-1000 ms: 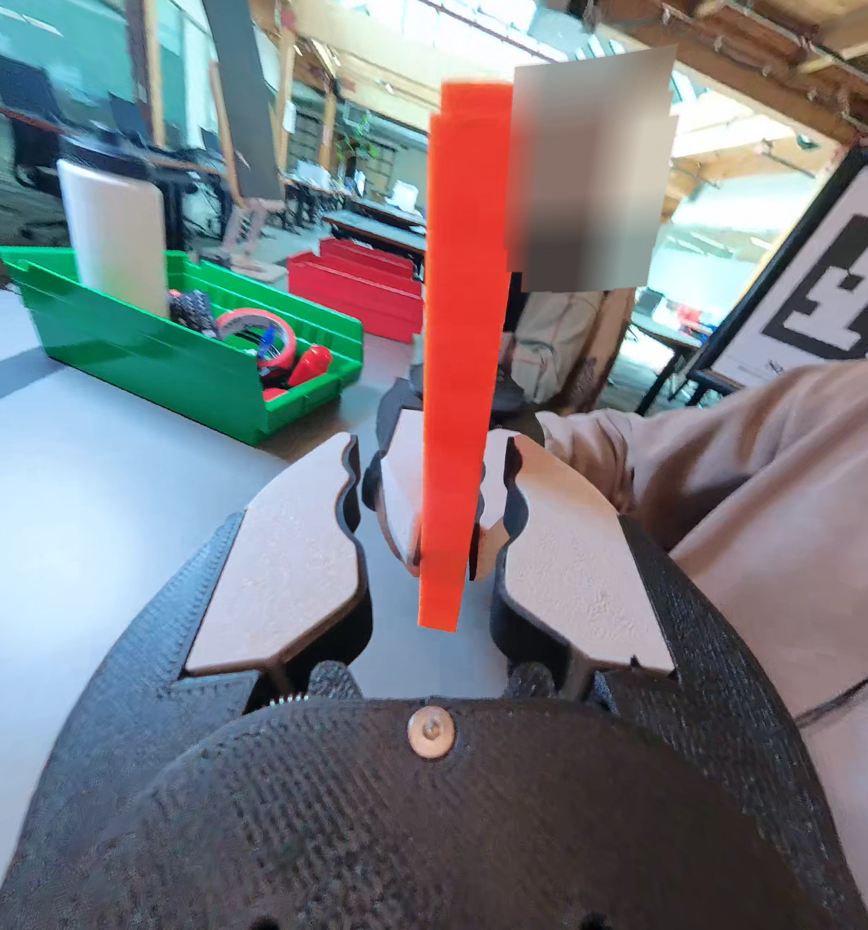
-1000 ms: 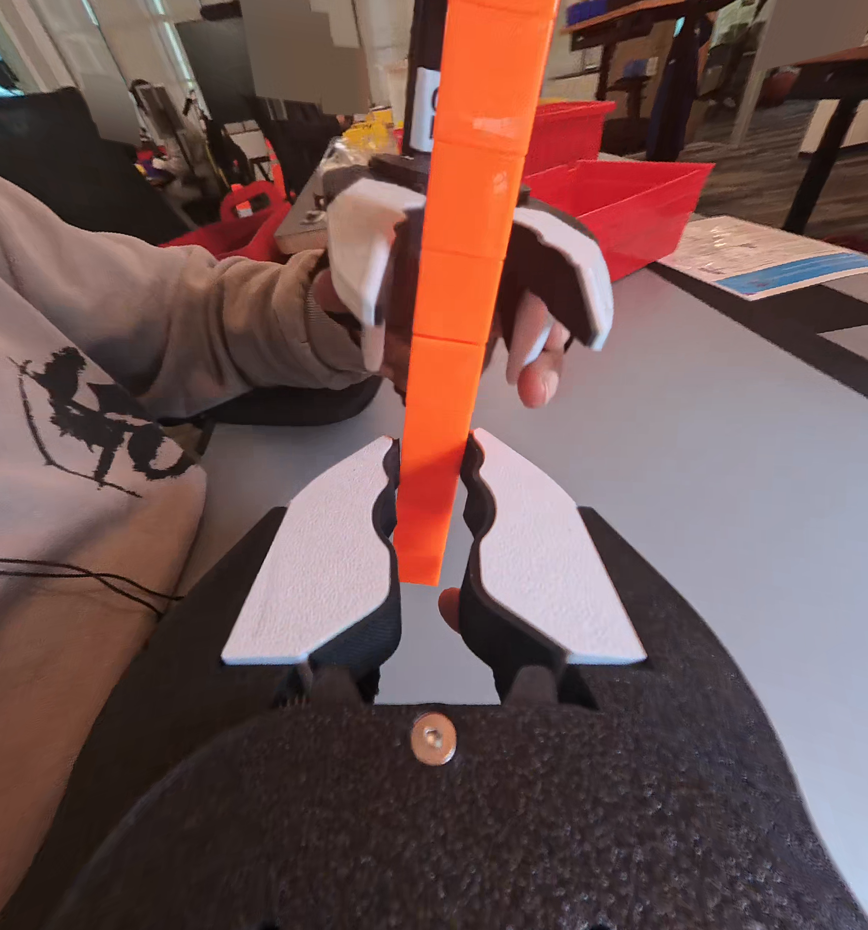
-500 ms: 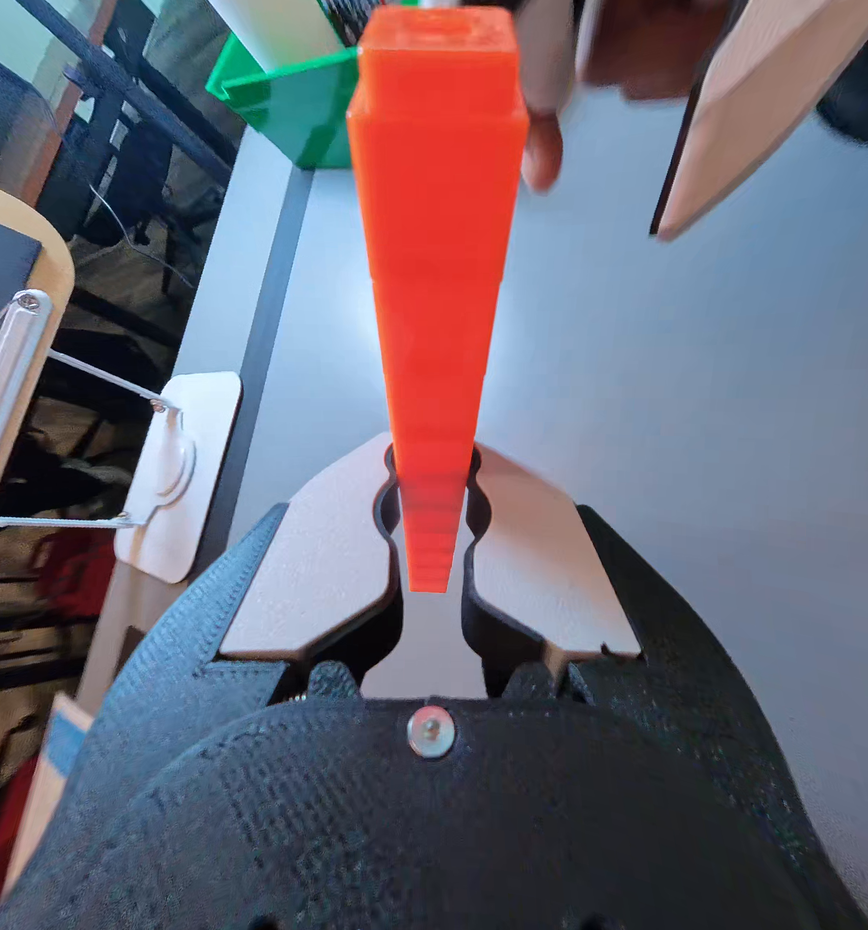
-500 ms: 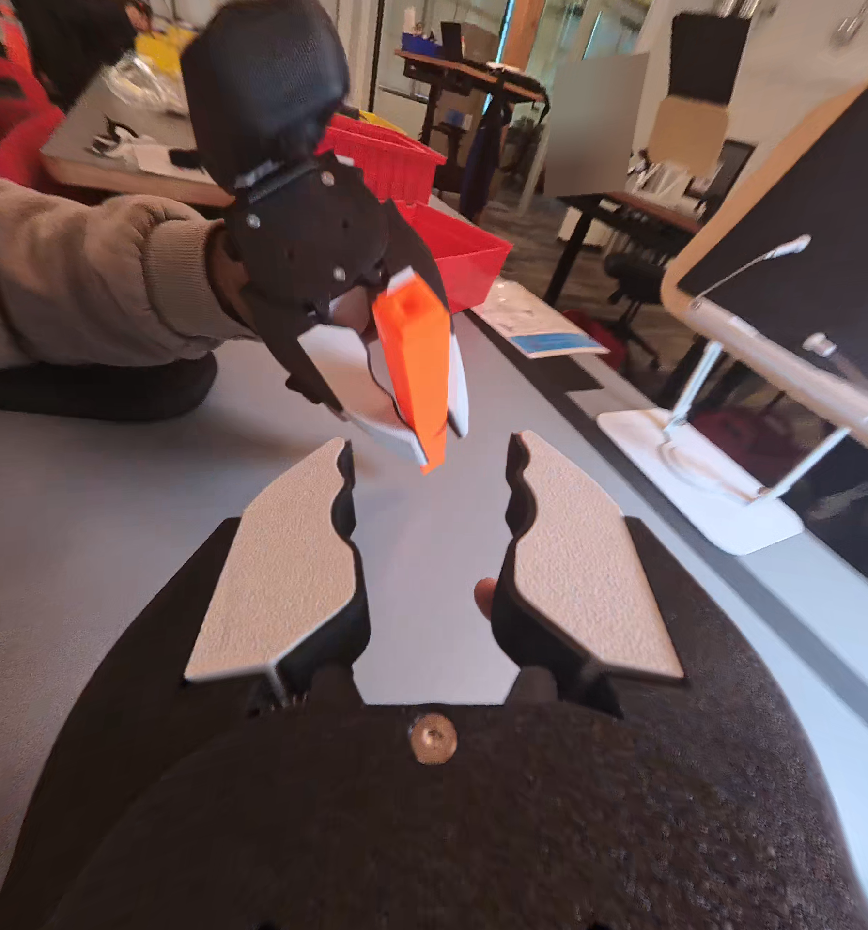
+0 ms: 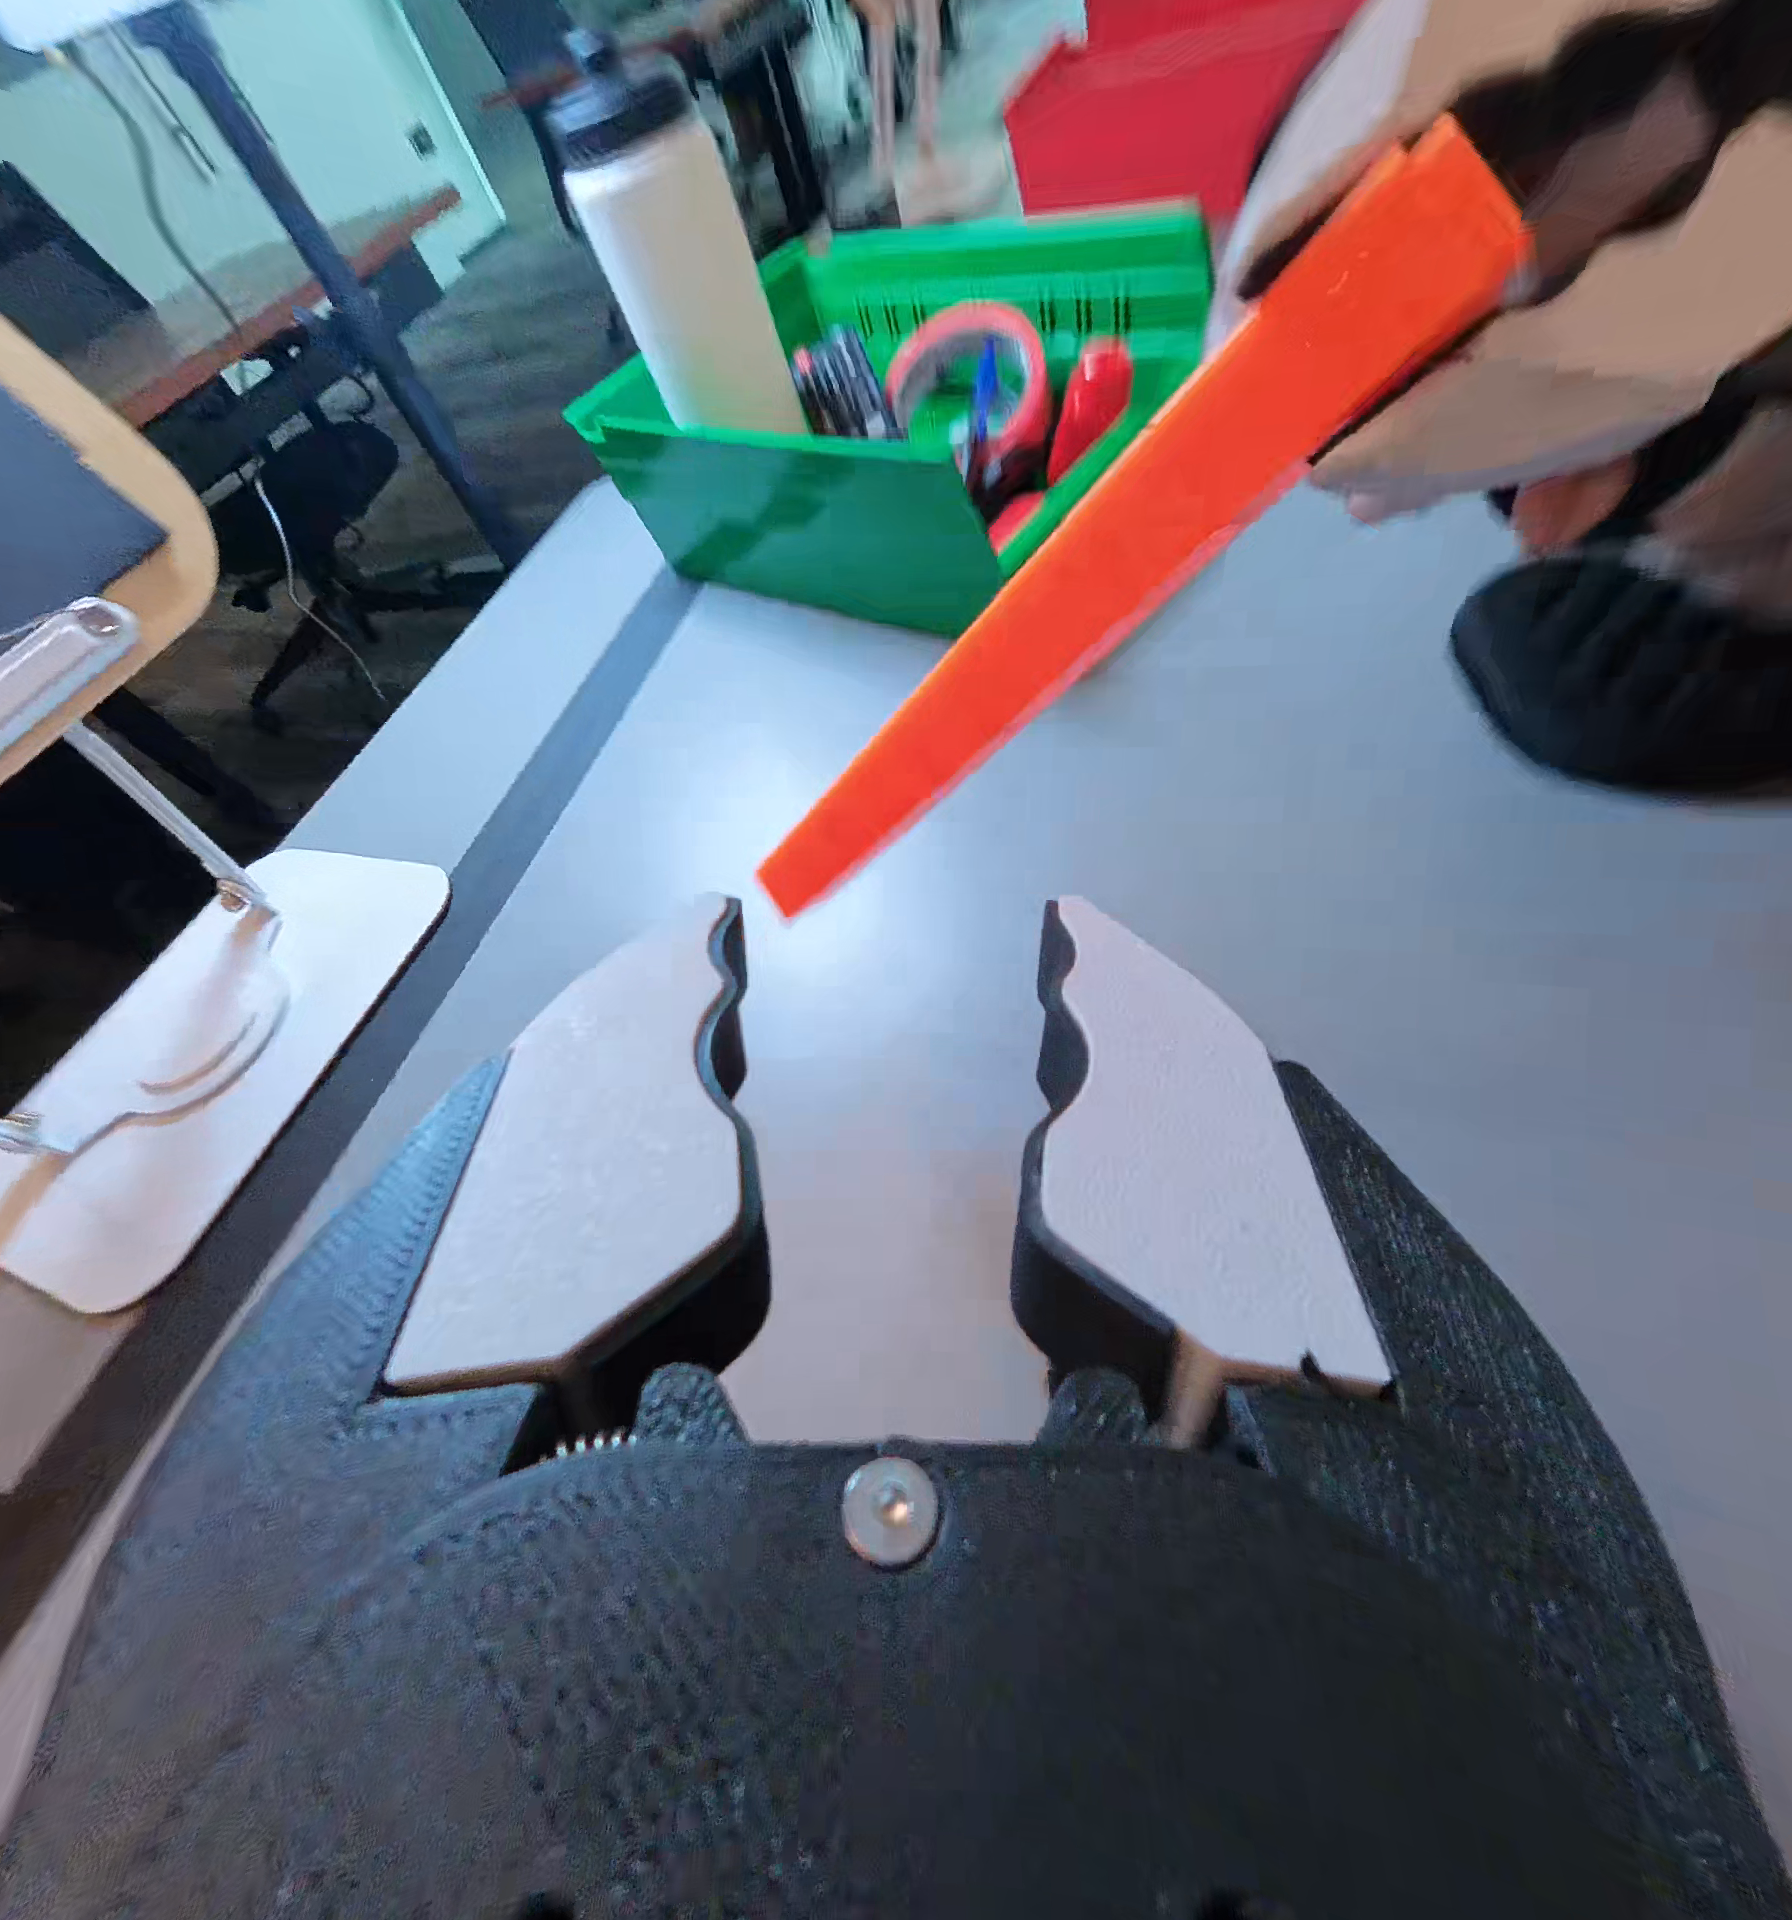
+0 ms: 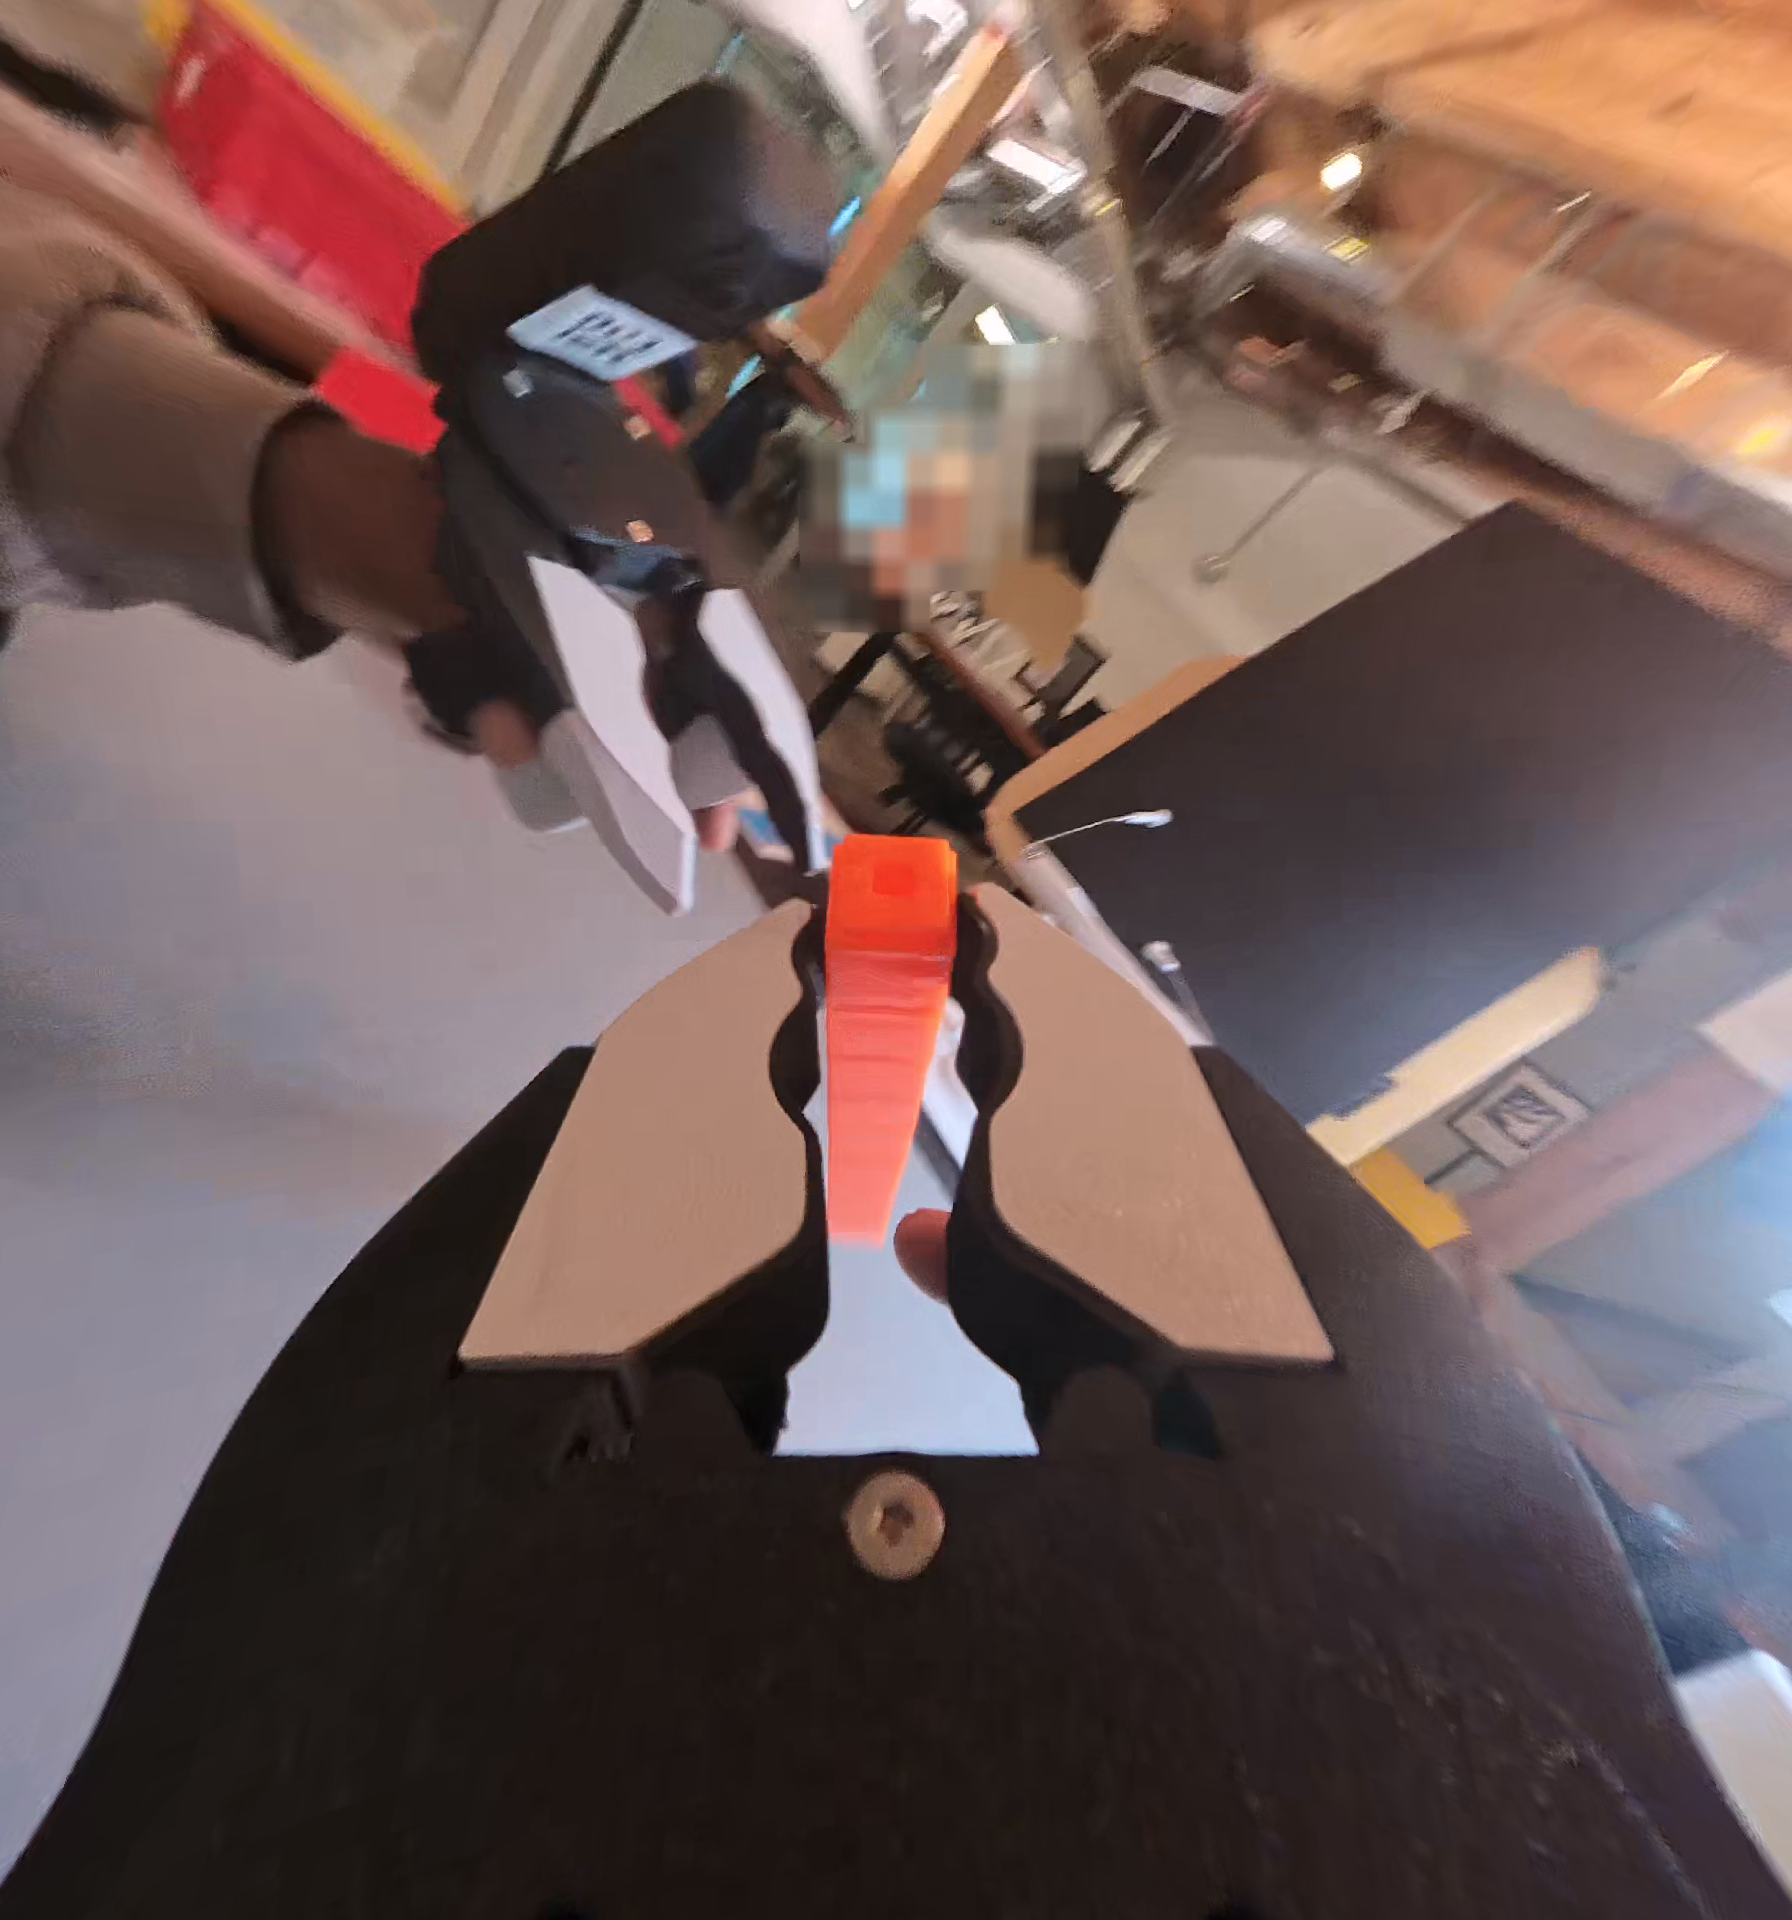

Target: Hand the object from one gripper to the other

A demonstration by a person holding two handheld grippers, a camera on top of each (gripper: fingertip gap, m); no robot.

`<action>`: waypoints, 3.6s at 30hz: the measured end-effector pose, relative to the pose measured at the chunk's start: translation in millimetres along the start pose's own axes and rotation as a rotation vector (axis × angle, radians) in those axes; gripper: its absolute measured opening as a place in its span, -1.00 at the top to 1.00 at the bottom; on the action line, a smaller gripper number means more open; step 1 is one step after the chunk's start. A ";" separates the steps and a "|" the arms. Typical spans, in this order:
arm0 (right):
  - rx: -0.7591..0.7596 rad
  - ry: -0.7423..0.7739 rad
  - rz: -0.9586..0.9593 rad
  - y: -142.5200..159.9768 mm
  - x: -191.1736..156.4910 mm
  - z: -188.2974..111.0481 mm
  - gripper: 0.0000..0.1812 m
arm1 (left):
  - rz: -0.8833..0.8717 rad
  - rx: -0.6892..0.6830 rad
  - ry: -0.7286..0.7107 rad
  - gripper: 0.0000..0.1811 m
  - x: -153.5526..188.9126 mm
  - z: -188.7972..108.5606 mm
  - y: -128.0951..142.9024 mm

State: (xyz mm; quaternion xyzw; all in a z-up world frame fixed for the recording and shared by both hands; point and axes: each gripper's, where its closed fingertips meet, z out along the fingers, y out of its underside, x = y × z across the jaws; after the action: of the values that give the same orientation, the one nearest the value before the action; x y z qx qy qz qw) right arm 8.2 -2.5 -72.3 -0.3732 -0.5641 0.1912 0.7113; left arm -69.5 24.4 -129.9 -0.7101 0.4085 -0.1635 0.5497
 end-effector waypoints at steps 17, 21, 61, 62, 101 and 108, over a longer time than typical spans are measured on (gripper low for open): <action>0.505 0.084 0.602 -57.9 59.1 -33.8 0.75 | -1.086 0.504 0.929 0.47 115.5 29.5 -69.1; 0.611 0.025 0.636 -79.5 48.9 -35.6 0.75 | -1.143 0.760 0.820 0.45 89.7 25.6 -105.0; 0.167 -0.027 0.379 -26.1 19.8 -4.2 0.72 | 0.329 0.184 -0.140 0.48 23.3 13.5 -67.5; 0.222 -0.016 0.422 -28.6 29.6 -11.0 0.73 | 0.203 0.244 -0.075 0.48 23.3 5.8 -75.9; 0.392 -0.327 1.032 -11.3 3.4 4.4 0.51 | -0.142 0.523 0.290 0.08 49.3 -21.5 -119.7; 0.003 -0.340 0.531 18.6 -21.1 6.2 0.43 | 0.059 0.019 0.356 0.74 57.2 -23.2 -65.7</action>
State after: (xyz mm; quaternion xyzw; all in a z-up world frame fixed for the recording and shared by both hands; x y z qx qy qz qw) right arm -1.0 -3.2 -99.6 -0.4690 -0.5574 0.4310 0.5325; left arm -23.9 -30.0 -74.2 -0.6524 0.5183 -0.2743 0.4801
